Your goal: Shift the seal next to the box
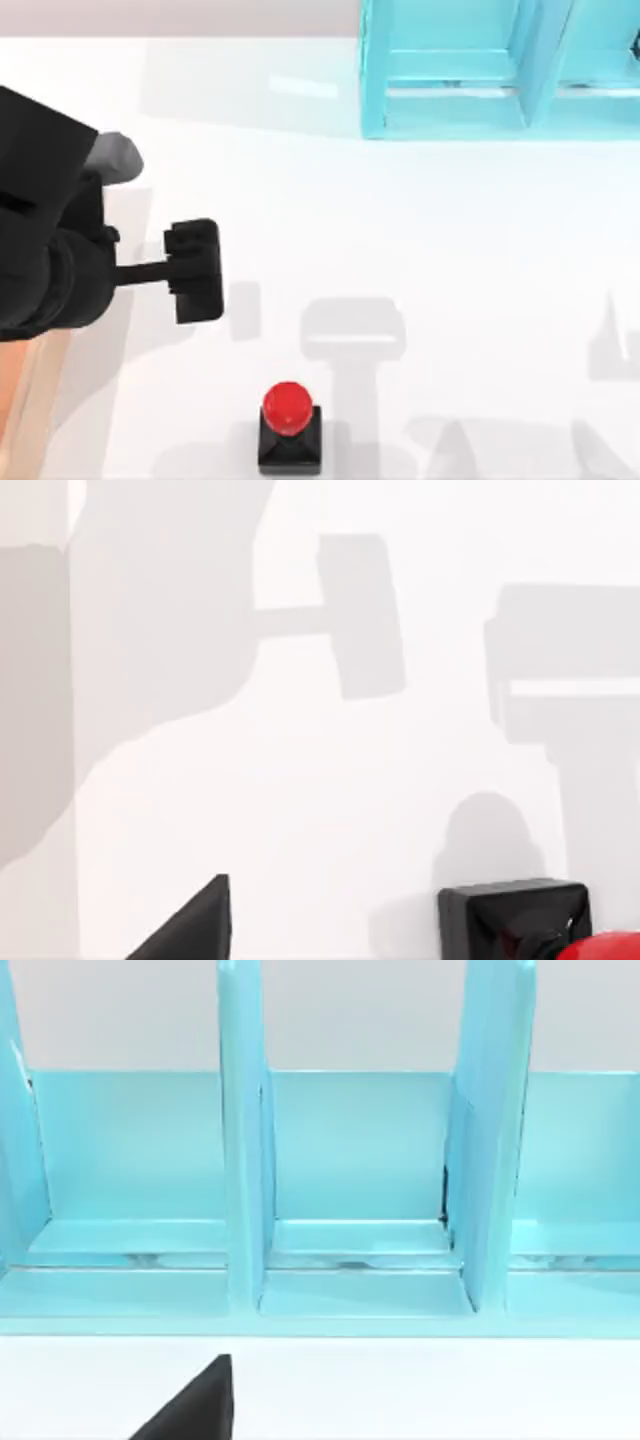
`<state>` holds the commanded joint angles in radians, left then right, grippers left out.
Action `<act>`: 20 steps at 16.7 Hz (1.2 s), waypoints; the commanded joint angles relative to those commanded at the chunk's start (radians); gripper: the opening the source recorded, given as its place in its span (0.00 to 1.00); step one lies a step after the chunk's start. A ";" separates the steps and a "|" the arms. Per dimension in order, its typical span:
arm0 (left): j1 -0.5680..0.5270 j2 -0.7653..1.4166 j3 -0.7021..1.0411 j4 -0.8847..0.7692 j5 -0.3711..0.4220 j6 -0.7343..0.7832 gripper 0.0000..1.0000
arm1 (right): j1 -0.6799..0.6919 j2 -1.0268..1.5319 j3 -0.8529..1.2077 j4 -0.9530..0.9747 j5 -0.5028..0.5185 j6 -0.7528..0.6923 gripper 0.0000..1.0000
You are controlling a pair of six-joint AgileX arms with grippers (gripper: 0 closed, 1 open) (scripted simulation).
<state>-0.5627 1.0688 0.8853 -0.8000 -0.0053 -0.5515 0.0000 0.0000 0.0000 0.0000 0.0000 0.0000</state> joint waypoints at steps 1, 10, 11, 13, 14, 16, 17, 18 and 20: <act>-0.045 0.081 0.068 -0.061 0.000 -0.041 1.00 | 0.000 0.000 0.000 0.000 0.000 0.000 1.00; -0.322 0.599 0.493 -0.449 0.009 -0.307 1.00 | 0.000 0.000 0.000 0.000 0.000 0.000 1.00; -0.333 0.622 0.512 -0.466 0.007 -0.319 1.00 | 0.000 0.000 0.000 0.000 0.000 0.000 1.00; -0.340 0.637 0.527 -0.477 0.004 -0.329 1.00 | 0.000 0.000 0.000 0.000 0.000 0.000 1.00; -0.340 0.637 0.527 -0.477 0.004 -0.329 1.00 | 0.000 0.000 0.000 0.000 0.000 0.000 1.00; -0.340 0.637 0.527 -0.477 0.004 -0.329 1.00 | 0.000 0.000 0.000 0.000 0.000 0.000 1.00; -0.335 0.634 0.524 -0.475 0.005 -0.328 1.00 | 0.000 0.000 0.000 0.000 0.000 0.000 1.00; -0.336 0.636 0.521 -0.472 0.005 -0.328 1.00 | 0.000 0.000 0.000 0.000 0.000 0.000 1.00; -0.336 0.645 0.489 -0.436 0.005 -0.326 1.00 | 0.000 0.000 0.000 0.000 0.000 0.000 1.00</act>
<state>-0.8988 1.7137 1.3741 -1.2357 -0.0007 -0.8771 0.0000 0.0000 0.0000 0.0000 0.0000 0.0000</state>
